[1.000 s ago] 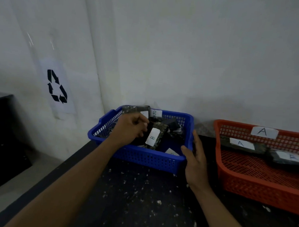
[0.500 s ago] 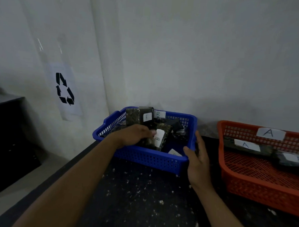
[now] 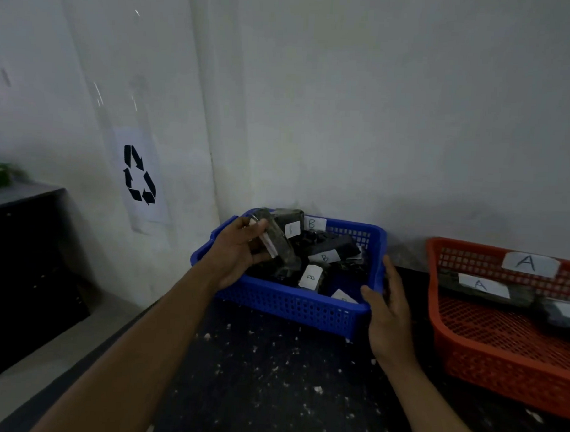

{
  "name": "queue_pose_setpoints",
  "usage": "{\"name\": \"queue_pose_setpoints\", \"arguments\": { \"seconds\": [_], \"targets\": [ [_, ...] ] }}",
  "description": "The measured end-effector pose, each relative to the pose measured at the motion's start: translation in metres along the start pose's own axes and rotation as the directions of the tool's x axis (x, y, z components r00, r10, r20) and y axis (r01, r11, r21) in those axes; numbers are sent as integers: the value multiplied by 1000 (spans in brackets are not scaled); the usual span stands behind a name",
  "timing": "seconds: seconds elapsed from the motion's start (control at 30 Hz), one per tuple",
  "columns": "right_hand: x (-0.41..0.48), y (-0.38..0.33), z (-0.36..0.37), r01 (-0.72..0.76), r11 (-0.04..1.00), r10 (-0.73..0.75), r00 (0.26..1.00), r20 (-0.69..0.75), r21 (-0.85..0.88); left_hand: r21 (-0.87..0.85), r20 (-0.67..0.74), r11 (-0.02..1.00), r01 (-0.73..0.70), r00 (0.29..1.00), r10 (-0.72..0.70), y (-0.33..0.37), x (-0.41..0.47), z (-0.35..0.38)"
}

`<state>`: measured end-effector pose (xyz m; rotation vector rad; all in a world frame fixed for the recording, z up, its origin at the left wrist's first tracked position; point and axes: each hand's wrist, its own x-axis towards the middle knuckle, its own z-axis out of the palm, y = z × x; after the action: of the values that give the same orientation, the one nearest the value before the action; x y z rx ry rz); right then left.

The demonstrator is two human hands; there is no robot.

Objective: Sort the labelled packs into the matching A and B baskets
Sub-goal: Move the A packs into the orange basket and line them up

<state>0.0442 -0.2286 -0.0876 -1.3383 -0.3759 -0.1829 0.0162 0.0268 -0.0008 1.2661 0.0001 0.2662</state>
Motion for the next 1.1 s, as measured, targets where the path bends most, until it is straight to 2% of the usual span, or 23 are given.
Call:
{"name": "queue_pose_setpoints", "arguments": {
  "seconds": [0.13,0.27,0.4,0.5,0.63,0.73,0.83,0.97,1.03,1.1],
  "targets": [
    [0,-1,0,-4,1000,4,1000,-14,-4,174,-67,985,16,998,-4,-1,0,10],
    [-1,-2,0,-3,1000,3,1000,-18,-21,153,-119,988,19,993,-1,0,0,14],
    [-1,-3,0,-11,999,10,1000,-12,-36,197,-90,980,39,996,-21,-2,0,14],
    [-3,-6,0,-15,998,14,1000,-6,-69,194,-96,981,-4,995,24,-3,-1,14],
    [-9,-17,4,-21,962,11,999,-40,-273,224,-149,966,-130,975,165,-4,-6,22],
    [-14,-37,6,47,892,-64,998,-22,-451,272,-156,940,-206,954,255,-4,-7,43],
    [-12,-69,5,139,893,-146,989,16,-427,353,-44,894,-276,950,310,-2,-10,80],
    [-6,-117,-25,182,954,-167,982,83,-236,383,248,850,-362,926,283,-3,-19,139],
    [-5,-137,-52,194,934,-157,977,142,-299,363,368,850,-382,897,246,-8,-24,166],
    [-4,-153,-79,194,892,-129,975,181,-409,372,398,845,-385,888,230,-13,-25,190]
  ]
}}
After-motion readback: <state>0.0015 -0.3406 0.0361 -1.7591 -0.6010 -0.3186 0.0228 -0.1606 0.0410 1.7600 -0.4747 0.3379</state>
